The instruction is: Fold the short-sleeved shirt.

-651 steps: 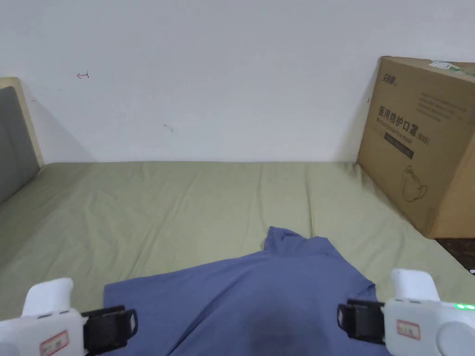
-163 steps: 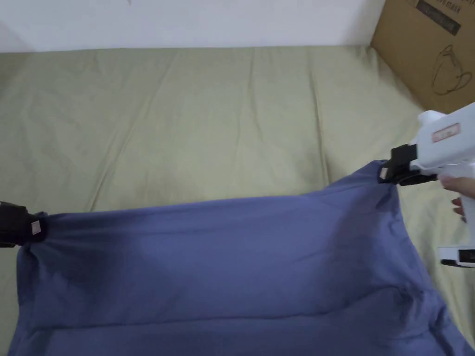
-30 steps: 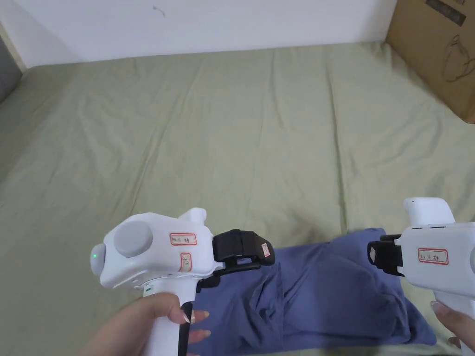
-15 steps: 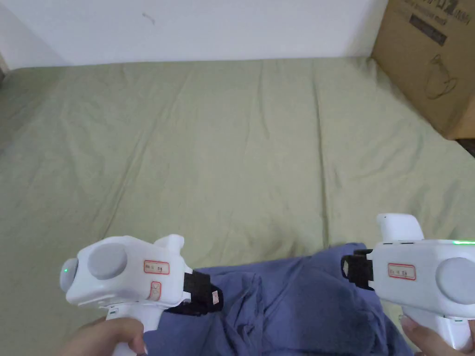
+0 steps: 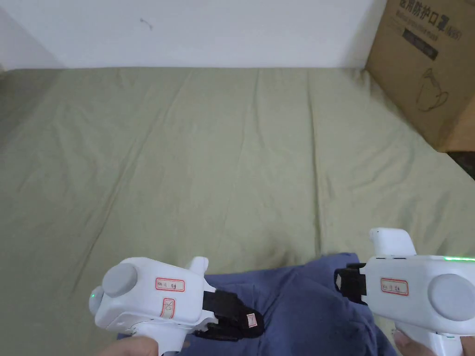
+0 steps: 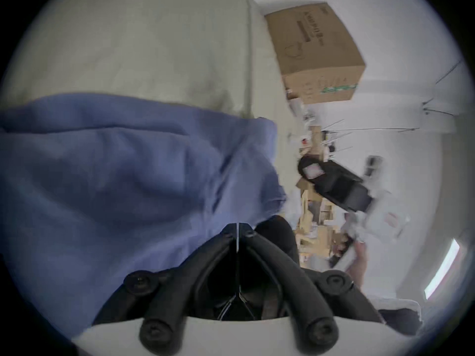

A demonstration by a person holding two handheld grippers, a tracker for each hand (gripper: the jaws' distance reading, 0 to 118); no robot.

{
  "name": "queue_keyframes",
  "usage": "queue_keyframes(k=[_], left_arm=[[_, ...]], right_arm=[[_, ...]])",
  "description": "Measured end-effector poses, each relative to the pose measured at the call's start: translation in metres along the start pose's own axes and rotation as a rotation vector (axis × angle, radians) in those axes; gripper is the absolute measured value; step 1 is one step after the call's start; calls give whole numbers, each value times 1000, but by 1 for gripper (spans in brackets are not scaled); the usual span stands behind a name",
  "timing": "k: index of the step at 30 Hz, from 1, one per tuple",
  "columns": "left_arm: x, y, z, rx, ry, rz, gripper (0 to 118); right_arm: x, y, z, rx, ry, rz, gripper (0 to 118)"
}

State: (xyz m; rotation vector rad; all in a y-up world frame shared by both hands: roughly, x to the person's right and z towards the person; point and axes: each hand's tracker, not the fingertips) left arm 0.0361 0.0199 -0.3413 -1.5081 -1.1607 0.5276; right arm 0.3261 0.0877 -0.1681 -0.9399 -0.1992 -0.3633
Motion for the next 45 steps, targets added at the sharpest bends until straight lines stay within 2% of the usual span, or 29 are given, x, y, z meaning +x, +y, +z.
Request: queue_keyframes(k=[3, 7, 8, 9, 10, 12, 13, 15, 19, 22, 24, 29, 32, 33, 34, 35, 36, 37, 38, 40, 45], left_arm=[[-5, -3, 44, 91, -8, -26, 1], [-42, -8, 124, 266, 31, -16, 2], [-52, -11, 139, 303, 57, 2, 6], [-64, -14, 157, 338, 75, 37, 16], [-71, -17, 167, 363, 85, 71, 33], [-93, -23, 185, 378, 72, 118, 93], [-103, -25, 186, 362, 97, 101, 117], [-113, -28, 187, 397, 65, 118, 118], [-129, -18, 153, 303, -9, 174, 118], [-132, -8, 130, 244, -156, 191, 118], [-130, -1, 107, 203, -180, 194, 118], [-165, 13, 84, 233, -277, 197, 118], [-149, 3, 78, 251, -271, 210, 116], [-146, 0, 78, 254, -231, 198, 107], [-144, 2, 85, 257, -208, 192, 81], [-146, 2, 81, 249, -73, 217, 16], [-150, 1, 72, 209, 106, 258, 10], [-159, -6, 74, 187, 139, 315, 10], [-147, -5, 83, 269, -66, 327, 10], [-126, -9, 82, 256, 92, 189, 10], [-79, -18, 115, 352, 159, 123, 10]], right_arm=[[-2, -1, 1, 0, 3, 4, 4], [-2, -1, 2, -3, -5, 20, 4], [-1, -1, 2, -3, -7, 21, 4], [-1, -1, 2, -4, -9, 21, 4], [-1, 0, 2, -5, -10, 20, 4], [-1, 1, 0, -11, -11, 21, 4], [-2, 1, -2, -15, -14, 22, 4], [-5, 3, -4, -21, -19, 26, 4], [-11, 6, -6, -35, -25, 39, 4], [-14, 8, -7, -44, -28, 51, 4], [-16, 10, -7, -48, -27, 54, 4], [-16, 12, -7, -54, -22, 51, 4], [-14, 11, -7, -60, -28, 57, 4], [-13, 10, -7, -63, -29, 56, 4], [-12, 9, -8, -65, -29, 53, 4], [-11, 9, -8, -67, -29, 49, 4], [-10, 8, -9, -68, -27, 42, 4], [-10, 7, -10, -70, -24, 34, 4], [-10, 6, -10, -72, -22, 27, 4], [-12, 5, -8, -74, -12, 20, 4], [-19, 5, -2, -61, -11, 55, 4]])
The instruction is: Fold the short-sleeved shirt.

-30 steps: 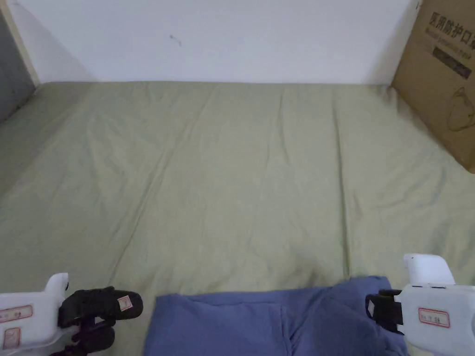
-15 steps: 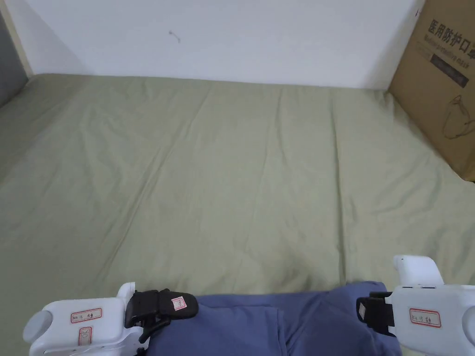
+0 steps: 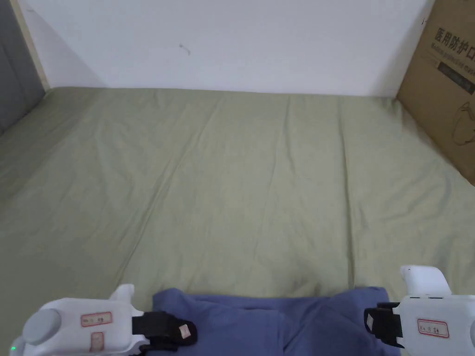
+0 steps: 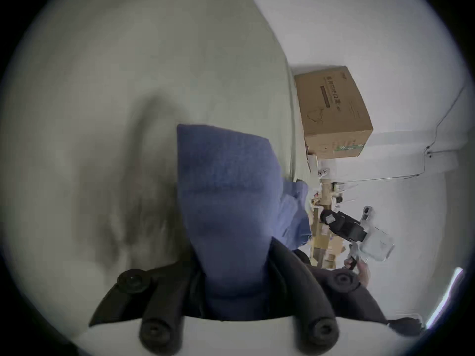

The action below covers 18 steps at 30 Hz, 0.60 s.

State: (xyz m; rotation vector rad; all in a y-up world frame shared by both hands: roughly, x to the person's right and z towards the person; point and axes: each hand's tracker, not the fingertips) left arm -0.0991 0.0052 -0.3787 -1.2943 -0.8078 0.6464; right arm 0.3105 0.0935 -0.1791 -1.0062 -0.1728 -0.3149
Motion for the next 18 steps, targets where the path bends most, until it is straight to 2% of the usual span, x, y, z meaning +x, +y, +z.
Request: queue_keyframes(k=[2, 4, 6, 9, 12, 15, 18], left_arm=[[17, 4, 28, 82, 141, -74, 10], [51, -9, 46, 155, 418, -235, 10], [66, -18, 61, 219, 509, -324, 10], [76, -21, 66, 227, 483, -270, 11], [88, -18, 50, 200, 377, -214, 11], [101, -8, 23, 144, 296, -172, 11], [124, -5, -16, 59, 232, -187, 11]], right_arm=[[-1, 1, 2, 9, 4, 3, 4], [-3, 1, 4, 24, 14, 0, 4], [-4, 0, 6, 48, 19, -11, 4], [-5, -1, 7, 70, 16, -36, 4], [-6, -1, 8, 70, 24, -39, 4], [-6, -2, 11, 72, 24, -29, 4], [-3, -4, 15, 64, 19, -17, 4]])
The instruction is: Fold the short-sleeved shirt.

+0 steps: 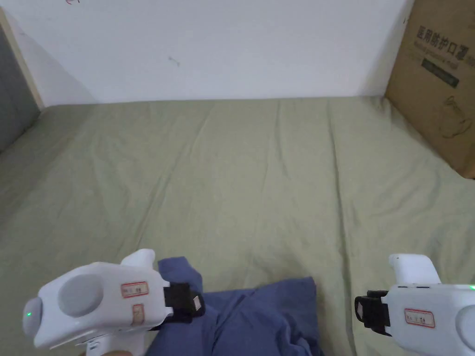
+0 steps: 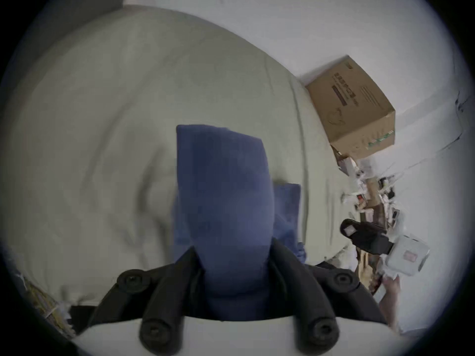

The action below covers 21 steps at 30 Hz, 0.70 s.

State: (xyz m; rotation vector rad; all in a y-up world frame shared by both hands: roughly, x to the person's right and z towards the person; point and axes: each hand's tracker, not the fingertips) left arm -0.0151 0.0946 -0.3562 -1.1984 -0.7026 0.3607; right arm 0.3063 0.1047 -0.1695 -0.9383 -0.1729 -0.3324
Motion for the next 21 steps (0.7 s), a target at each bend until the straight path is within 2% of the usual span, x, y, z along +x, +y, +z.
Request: queue_keyframes(k=[5, 7, 9, 11, 13, 14, 19, 20, 21], left_arm=[[39, -4, -62, -147, -111, -16, 12], [45, -8, -87, -187, -107, -13, 20], [50, -13, -104, -199, -158, 16, 48], [54, -17, -113, -215, -255, 47, 89], [63, -18, -119, -238, -328, 60, 113], [69, -18, -120, -240, -349, 52, 117], [80, -10, -100, -186, -288, -48, 114], [81, -7, -95, -182, -256, -78, 105], [81, -5, -89, -180, -242, -114, 87]], right_arm=[[13, -3, 1, -3, -4, -6, 4], [19, -4, 0, -8, -1, -27, 4], [25, -5, -1, -14, 1, -51, 4], [31, -6, 1, -12, 22, -79, 4], [34, -7, 3, -8, 24, -78, 4], [35, -7, 3, -7, 19, -75, 4], [45, -4, 3, 6, 27, -103, 4], [47, -4, 2, 9, 25, -106, 4], [48, -4, 2, 12, 22, -107, 4]])
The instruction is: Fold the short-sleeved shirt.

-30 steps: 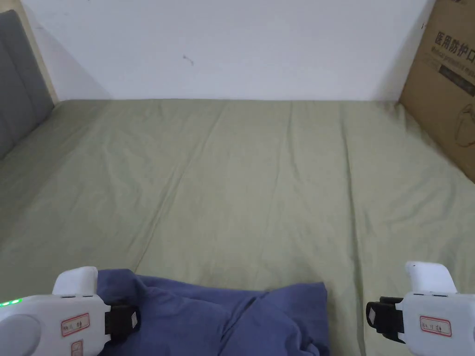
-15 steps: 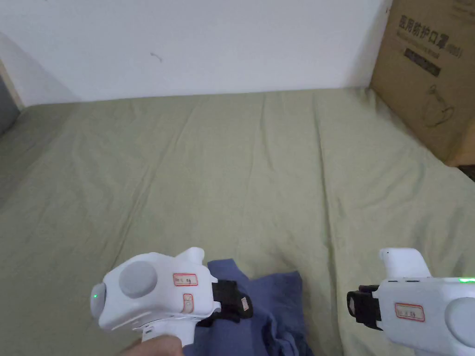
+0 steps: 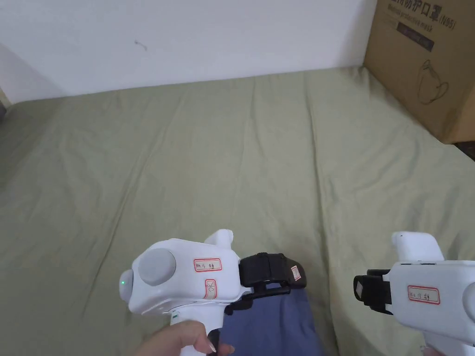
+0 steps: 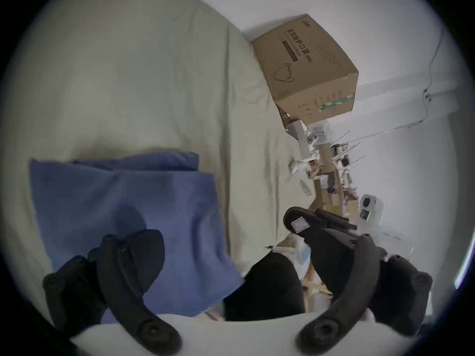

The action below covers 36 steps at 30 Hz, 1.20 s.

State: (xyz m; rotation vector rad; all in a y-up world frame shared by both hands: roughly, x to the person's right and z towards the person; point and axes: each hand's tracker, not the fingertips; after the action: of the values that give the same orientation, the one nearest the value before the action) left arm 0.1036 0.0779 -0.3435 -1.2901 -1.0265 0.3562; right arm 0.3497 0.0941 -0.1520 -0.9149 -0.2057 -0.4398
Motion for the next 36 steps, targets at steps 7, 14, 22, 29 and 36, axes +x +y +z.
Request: queue_keyframes(k=[7, 14, 22, 29, 36], left_arm=[[16, -7, 1, -12, 86, -152, 5], [6, -9, -66, -163, 141, -101, 5], [-15, -12, -127, -260, 144, -32, 4], [14, -9, -86, -180, 74, -107, 5], [-3, -25, 44, 43, 17, -163, 5]], right_arm=[[3, -2, 2, 43, -24, 19, 4], [7, -2, 0, 46, -36, 8, 4], [11, -4, 0, 39, -17, -23, 4], [14, 2, 8, 49, -20, -31, 5], [15, 6, 13, 59, -23, -2, 5]])
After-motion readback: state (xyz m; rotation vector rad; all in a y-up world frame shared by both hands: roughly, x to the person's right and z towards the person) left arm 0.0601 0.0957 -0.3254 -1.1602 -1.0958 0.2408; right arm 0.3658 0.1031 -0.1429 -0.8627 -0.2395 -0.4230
